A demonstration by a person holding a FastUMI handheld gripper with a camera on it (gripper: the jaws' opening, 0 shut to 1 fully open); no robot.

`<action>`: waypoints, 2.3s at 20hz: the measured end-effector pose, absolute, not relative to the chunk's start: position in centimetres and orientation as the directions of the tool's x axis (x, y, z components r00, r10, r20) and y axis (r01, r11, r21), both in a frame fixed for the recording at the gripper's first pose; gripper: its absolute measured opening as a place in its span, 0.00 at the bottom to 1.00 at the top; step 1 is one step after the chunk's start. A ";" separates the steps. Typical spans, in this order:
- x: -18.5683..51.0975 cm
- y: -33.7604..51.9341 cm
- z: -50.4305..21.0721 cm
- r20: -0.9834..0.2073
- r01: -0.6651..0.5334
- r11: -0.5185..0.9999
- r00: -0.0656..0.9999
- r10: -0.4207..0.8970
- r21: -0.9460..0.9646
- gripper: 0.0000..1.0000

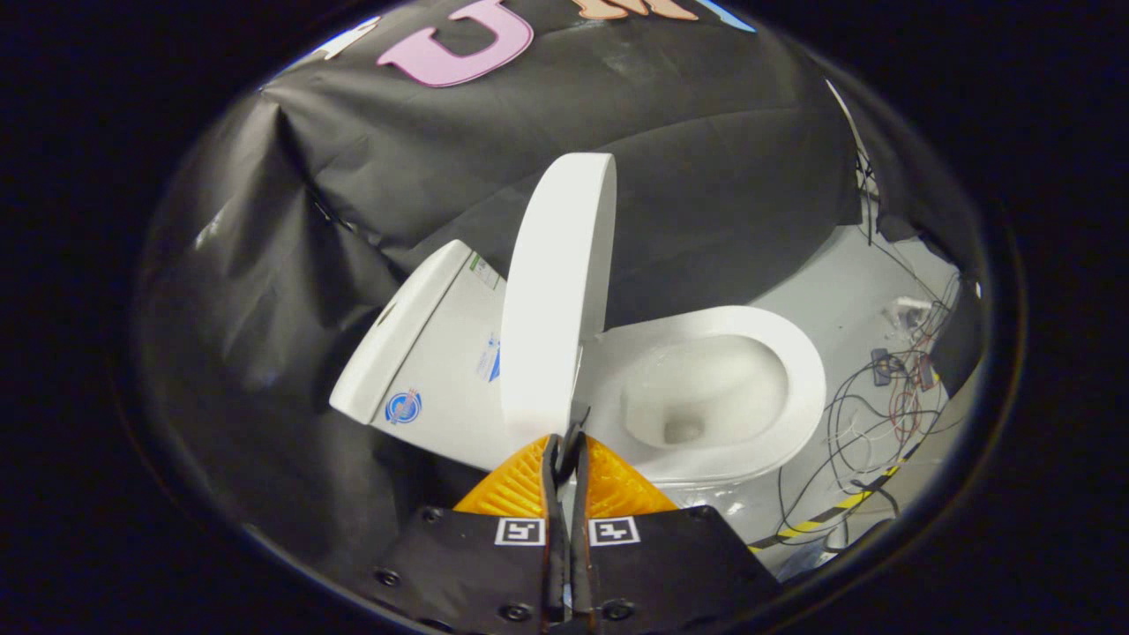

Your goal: Open the toilet lid.

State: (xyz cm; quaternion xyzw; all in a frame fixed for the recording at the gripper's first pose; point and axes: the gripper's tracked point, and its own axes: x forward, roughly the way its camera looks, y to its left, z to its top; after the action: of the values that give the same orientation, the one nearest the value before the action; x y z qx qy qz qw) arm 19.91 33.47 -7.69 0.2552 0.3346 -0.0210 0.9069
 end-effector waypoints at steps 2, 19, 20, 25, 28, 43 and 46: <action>20.2 34.1 -7.4 -0.628 0.217 0.872 0.768 0.125 0.439 0.04; 23.0 39.8 -4.7 -0.622 0.161 0.918 0.775 0.110 0.363 0.04; 23.3 40.2 -4.6 -0.619 0.154 0.919 0.777 0.114 0.362 0.04; 24.2 42.5 -4.3 -0.606 0.130 0.920 0.784 0.133 0.371 0.04; 24.8 43.7 -4.0 -0.596 0.108 0.919 0.789 0.153 0.379 0.04; 26.1 45.5 -3.5 -0.499 -0.031 0.892 0.820 0.281 0.451 0.33; 26.0 46.1 -3.7 -0.468 -0.075 0.859 0.813 0.346 0.506 0.42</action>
State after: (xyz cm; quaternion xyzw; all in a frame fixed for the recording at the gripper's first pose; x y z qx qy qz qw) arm 26.03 46.11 -3.72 0.2394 0.2836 0.1142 0.9215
